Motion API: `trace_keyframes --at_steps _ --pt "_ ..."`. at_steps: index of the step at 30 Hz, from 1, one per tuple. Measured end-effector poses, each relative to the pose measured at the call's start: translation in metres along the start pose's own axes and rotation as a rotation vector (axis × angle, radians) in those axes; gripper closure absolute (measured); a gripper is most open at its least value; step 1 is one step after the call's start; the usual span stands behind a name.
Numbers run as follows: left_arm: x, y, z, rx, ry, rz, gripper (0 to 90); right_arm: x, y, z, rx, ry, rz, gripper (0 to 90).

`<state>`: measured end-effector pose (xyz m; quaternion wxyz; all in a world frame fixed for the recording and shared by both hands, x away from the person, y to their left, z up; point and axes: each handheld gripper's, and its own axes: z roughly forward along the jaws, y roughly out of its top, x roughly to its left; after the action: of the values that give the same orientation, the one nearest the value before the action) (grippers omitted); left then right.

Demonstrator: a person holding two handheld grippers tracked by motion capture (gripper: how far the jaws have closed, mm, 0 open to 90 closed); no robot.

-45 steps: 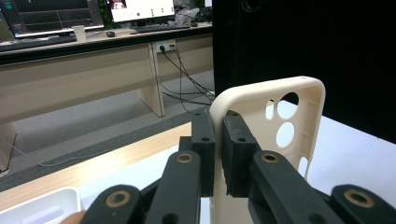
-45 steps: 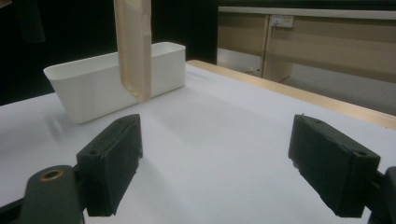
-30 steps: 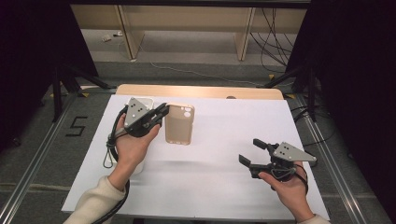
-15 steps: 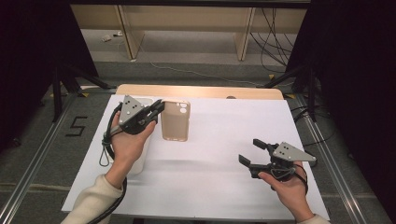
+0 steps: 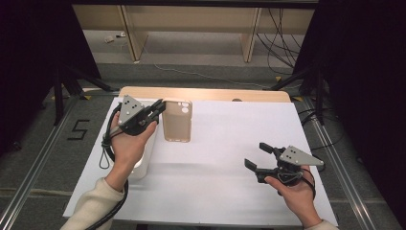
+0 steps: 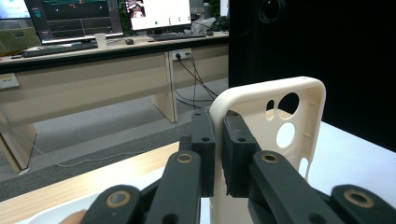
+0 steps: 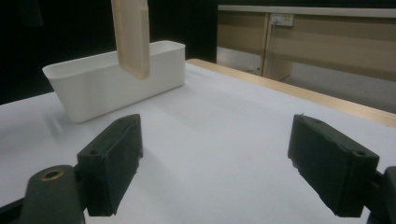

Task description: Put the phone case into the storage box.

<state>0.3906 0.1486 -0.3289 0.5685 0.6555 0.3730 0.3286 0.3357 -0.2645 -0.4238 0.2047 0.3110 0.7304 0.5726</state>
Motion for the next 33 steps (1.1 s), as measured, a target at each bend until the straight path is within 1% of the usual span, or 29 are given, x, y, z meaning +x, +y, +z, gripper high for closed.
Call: trace_keyframes --at_steps 1,2,4,7,8,9,14,17,21,22,23,24,27,28,33 --pt "0.001 0.0 0.0 0.0 0.002 -0.002 84.3 0.0 0.0 0.001 -0.01 -0.003 0.001 18.9" --pt "0.002 0.001 0.0 -0.004 -0.005 -0.001 84.3 0.001 -0.001 0.002 -0.025 0.012 0.013 19.0" --pt "0.004 0.002 -0.001 -0.009 -0.001 0.004 84.3 0.001 -0.001 0.001 -0.014 0.006 0.011 18.9" --pt "0.006 0.002 -0.002 -0.013 0.0 -0.002 84.3 0.001 -0.001 0.002 -0.01 0.003 0.007 19.0" --pt "0.006 0.002 -0.002 -0.012 0.001 0.0 84.3 0.001 -0.001 0.002 -0.009 0.009 0.013 19.0" --pt "0.007 0.002 -0.002 -0.012 0.002 -0.002 84.3 0.0 -0.001 0.002 -0.011 0.008 0.006 18.9" --pt "0.01 0.002 -0.001 -0.025 0.009 0.012 84.3 0.001 -0.001 0.002 -0.009 0.007 0.006 19.0" --pt "0.012 0.003 -0.001 -0.031 0.005 0.009 84.3 0.0 -0.001 0.002 -0.009 0.007 0.007 19.0" --pt "0.014 0.004 -0.001 -0.026 0.0 0.013 84.3 0.0 -0.002 0.002 -0.008 0.009 0.009 19.0" --pt "0.014 0.004 -0.001 -0.027 -0.003 0.011 84.3 0.0 -0.002 0.002 -0.002 -0.003 0.004 18.9" --pt "0.015 0.004 -0.001 -0.026 -0.003 0.01 84.3 0.0 -0.002 0.002 -0.002 -0.004 0.003 18.9" --pt "0.016 0.005 -0.001 -0.027 -0.003 0.012 84.3 0.0 -0.001 0.0 0.029 -0.004 0.0 18.9" --pt "0.017 0.005 -0.002 -0.028 -0.004 0.013 84.3 0.0 -0.001 0.0 0.029 -0.004 0.0 18.9" --pt "0.018 0.006 -0.002 -0.028 -0.005 0.014 84.3 0.0 -0.002 0.002 -0.003 -0.005 0.004 18.9" --pt "0.02 0.007 -0.003 -0.027 -0.001 0.02 84.3 0.0 -0.002 0.002 0.003 -0.005 0.003 18.9"
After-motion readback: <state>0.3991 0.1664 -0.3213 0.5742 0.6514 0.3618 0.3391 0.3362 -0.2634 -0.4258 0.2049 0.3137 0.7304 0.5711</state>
